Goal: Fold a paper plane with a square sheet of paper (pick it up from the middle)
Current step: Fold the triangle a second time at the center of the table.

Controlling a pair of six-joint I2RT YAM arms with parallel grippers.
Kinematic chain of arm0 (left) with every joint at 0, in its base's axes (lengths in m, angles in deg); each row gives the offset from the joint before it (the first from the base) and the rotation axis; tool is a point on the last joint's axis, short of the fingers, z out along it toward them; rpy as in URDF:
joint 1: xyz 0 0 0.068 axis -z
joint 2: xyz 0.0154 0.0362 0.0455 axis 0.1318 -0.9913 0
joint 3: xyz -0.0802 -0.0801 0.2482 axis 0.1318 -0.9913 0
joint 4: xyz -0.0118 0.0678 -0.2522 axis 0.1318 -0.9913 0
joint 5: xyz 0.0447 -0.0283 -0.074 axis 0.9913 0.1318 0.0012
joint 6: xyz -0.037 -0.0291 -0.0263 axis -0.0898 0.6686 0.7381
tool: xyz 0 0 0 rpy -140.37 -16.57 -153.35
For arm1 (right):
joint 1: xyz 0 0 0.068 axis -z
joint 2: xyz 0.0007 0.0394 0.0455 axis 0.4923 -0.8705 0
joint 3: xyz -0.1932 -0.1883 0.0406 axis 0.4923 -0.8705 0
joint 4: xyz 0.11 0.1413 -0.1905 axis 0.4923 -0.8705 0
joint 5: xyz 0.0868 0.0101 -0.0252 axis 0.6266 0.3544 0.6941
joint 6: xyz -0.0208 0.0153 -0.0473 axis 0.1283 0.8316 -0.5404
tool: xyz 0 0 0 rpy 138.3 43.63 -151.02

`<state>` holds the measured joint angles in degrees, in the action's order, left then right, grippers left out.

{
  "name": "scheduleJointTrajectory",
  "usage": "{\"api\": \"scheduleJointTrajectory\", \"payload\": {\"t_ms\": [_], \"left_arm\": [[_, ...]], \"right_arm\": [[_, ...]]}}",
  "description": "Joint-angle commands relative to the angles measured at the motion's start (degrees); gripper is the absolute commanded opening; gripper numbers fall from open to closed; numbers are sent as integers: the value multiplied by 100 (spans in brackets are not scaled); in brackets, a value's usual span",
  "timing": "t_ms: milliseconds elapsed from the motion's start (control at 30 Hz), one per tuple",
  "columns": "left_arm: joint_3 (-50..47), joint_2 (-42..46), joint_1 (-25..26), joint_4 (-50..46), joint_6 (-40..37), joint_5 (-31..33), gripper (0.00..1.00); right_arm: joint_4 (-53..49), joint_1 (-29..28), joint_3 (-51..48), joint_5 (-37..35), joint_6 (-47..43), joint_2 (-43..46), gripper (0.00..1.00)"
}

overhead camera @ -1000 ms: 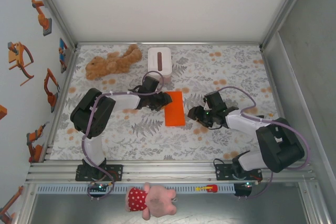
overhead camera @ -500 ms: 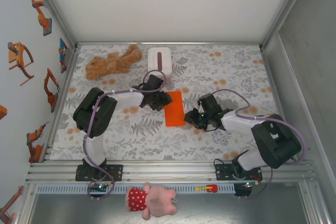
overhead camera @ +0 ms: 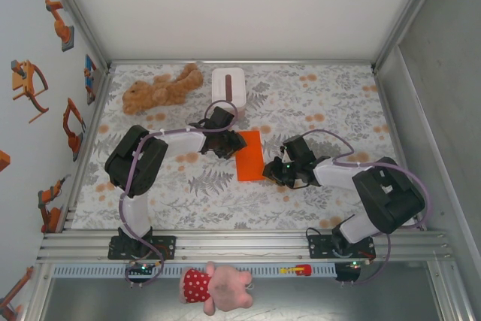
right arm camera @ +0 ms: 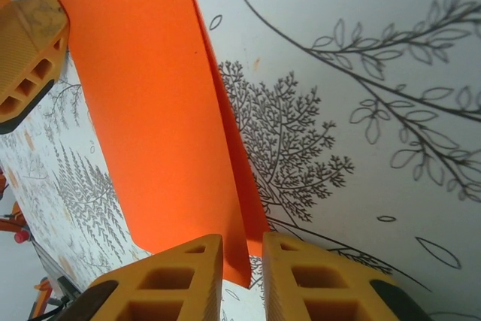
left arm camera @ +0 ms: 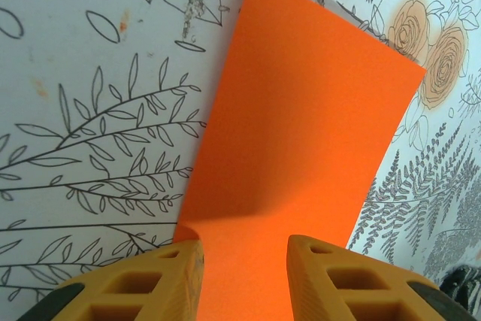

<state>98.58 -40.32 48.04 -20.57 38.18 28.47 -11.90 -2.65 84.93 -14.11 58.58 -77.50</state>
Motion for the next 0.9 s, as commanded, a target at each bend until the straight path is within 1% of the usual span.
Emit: {"api": "scheduleJointTrajectory", "payload": {"t_ms": [0,167,467,600,733,867], "left_arm": [[-51,-325,46,-510,73,16,36],[-58,-308,49,-524,35,19,36],[-45,-299,41,-533,-8,0,35],[-44,-312,34,-540,-18,-22,35],[-16,-282,36,-525,-49,-69,35],[79,-191,36,-527,-238,-134,35]], "right_arm": [[199,-47,-11,54,40,-40,19],[156,-47,89,-50,16,-57,17],[41,-29,186,-198,-23,-49,17],[15,-29,225,-193,-37,-58,15],[-20,-29,219,-211,-47,-53,10],[-89,-29,218,-229,-62,-9,1]]}}
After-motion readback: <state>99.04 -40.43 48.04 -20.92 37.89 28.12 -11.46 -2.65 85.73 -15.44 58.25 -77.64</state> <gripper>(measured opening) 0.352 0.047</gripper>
